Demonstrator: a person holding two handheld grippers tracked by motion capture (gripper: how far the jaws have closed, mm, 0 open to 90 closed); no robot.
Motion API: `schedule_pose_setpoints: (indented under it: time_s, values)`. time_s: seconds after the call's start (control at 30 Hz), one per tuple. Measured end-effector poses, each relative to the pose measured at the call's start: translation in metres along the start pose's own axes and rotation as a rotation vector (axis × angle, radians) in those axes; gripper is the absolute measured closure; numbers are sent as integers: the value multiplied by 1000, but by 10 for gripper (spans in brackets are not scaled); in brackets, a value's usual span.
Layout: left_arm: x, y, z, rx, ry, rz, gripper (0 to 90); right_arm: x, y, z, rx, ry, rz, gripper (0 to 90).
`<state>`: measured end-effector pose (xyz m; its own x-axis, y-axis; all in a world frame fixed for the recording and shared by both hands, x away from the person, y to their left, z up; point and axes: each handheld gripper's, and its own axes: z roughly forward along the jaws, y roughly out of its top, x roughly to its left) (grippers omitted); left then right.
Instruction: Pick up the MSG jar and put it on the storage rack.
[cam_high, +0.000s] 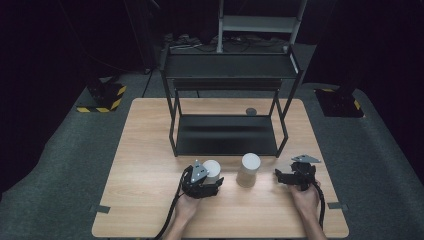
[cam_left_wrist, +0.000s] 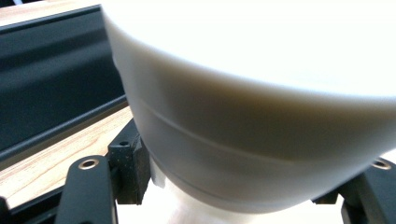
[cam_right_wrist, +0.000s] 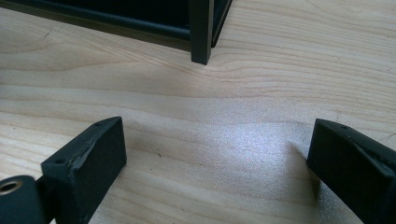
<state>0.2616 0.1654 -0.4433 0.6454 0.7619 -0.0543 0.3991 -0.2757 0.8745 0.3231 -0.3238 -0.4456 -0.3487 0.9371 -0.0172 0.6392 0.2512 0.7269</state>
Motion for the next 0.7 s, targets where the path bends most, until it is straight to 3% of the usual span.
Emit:
schedule_pose_setpoints:
  time_s: [0.23,0.47,0.7]
  values:
    - [-5,10,-1,37,18,20,324,0,0,0,0,0,0,38]
    - [-1,19,-7,29,-8,11,326,0,0,0,0,1,0,37]
    - [7,40,-17,43,-22,4,328,0,0,0,0,1,0,38]
